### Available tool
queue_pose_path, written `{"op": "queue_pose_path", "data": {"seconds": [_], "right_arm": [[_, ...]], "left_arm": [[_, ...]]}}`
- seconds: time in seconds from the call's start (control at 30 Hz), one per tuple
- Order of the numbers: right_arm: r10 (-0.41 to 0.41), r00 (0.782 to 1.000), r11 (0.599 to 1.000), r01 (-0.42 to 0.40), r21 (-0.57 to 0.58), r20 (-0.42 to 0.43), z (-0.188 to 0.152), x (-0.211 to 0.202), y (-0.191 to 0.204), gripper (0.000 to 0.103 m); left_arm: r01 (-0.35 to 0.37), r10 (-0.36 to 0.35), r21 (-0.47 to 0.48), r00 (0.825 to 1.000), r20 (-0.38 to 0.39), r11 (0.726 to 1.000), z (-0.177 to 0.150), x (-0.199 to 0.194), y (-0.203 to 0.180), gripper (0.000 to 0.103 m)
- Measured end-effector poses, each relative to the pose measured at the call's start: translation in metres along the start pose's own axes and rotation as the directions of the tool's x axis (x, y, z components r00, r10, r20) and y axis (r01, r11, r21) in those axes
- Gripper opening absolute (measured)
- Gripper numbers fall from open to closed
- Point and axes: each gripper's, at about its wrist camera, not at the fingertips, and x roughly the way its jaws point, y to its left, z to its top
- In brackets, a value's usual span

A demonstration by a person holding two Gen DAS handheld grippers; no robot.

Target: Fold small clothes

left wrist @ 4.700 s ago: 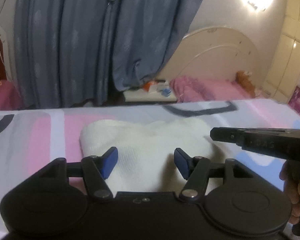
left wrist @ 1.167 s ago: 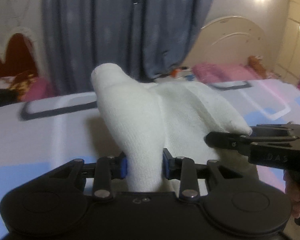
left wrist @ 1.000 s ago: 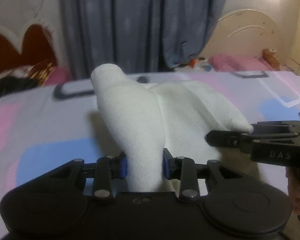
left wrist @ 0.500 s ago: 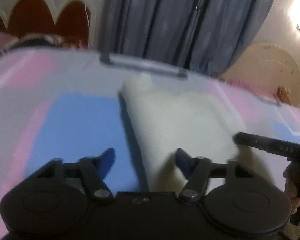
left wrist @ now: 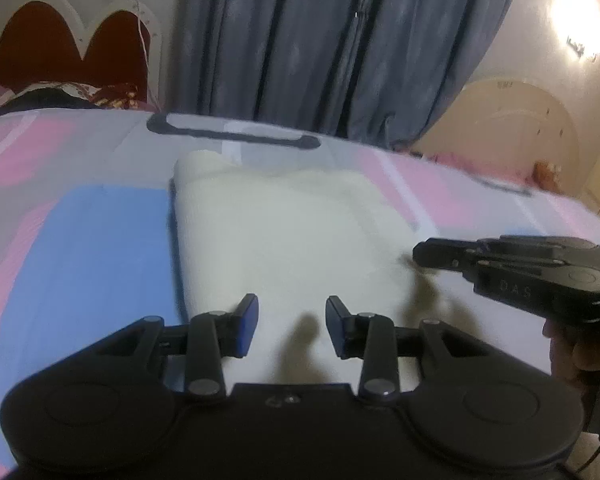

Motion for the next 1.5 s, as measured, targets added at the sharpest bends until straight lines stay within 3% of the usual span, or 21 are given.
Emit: {"op": "queue_pose_path", "data": {"seconds": [0.13,0.27,0.47,0.77,0.87,0.9,0.93,1.03,1.07,1.13,1.17,1.33,1.5], "right_arm": [[0.081,0.996,0.995,-0.082,-0.048,-0.033,-0.019,-0.030,0.018,0.008],[0.029,0.985,0.995,-0.045,-0.093,-0.170,-0.059,-0.022,0.033,0.008],[0.018,0.990,0.999,-0.021,-0.024,-0.141,-0.056,-0.043,0.037,0.008],[0.006,1.000,1.000,-0.006,0.023,-0.004,-0.056,-0.189,0.068,0.008],[0.010,1.000,0.999,-0.011,0.049,0.024,-0.063,-0.233,0.081,0.008],[0.009,1.000,0.998,-0.011,0.054,0.027,-0.067,-0.246,0.086,0.008],[0.004,1.000,0.998,-0.006,0.060,0.031,-0.071,-0.259,0.093,0.008],[0.001,0.999,0.997,-0.005,0.078,0.047,-0.089,-0.299,0.107,0.009],[-0.007,0.999,0.996,0.002,0.087,0.053,-0.093,-0.311,0.112,0.014],[-0.047,0.996,0.993,0.039,0.108,0.071,-0.102,-0.332,0.120,0.103],[-0.045,0.993,0.994,0.034,0.100,0.110,-0.106,-0.342,0.125,0.102],[-0.093,0.988,0.996,0.091,0.025,0.125,-0.114,-0.377,0.146,0.102],[-0.142,0.980,0.990,0.139,0.030,0.136,-0.122,-0.397,0.149,0.102]], "left_arm": [[0.000,0.000,-0.028,1.000,-0.018,1.000,-0.033,-0.018,-0.006,0.036],[-0.024,0.022,-0.050,0.999,-0.037,0.998,-0.054,-0.017,-0.012,0.036],[-0.077,0.076,-0.053,0.997,-0.027,0.996,-0.052,-0.044,-0.032,0.036],[-0.098,0.098,-0.003,0.993,0.059,0.995,-0.082,-0.158,-0.082,0.036],[-0.129,0.128,0.011,0.988,0.091,0.992,-0.096,-0.197,-0.100,0.048],[-0.136,0.135,0.010,0.985,0.104,0.991,-0.102,-0.209,-0.104,0.064],[-0.144,0.142,0.011,0.983,0.118,0.990,-0.106,-0.218,-0.109,0.070],[-0.163,0.160,0.012,0.976,0.145,0.986,-0.121,-0.250,-0.120,0.077],[-0.169,0.166,0.006,0.976,0.141,0.986,-0.124,-0.257,-0.122,0.078],[-0.147,0.146,-0.001,0.977,0.156,0.989,-0.130,-0.276,-0.127,0.079],[-0.146,0.145,-0.003,0.975,0.169,0.989,-0.134,-0.287,-0.130,0.080],[-0.155,0.146,0.029,0.966,0.215,0.987,-0.140,-0.324,-0.149,0.081],[-0.191,0.168,0.074,0.956,0.239,0.979,-0.148,-0.341,-0.164,0.082]]}}
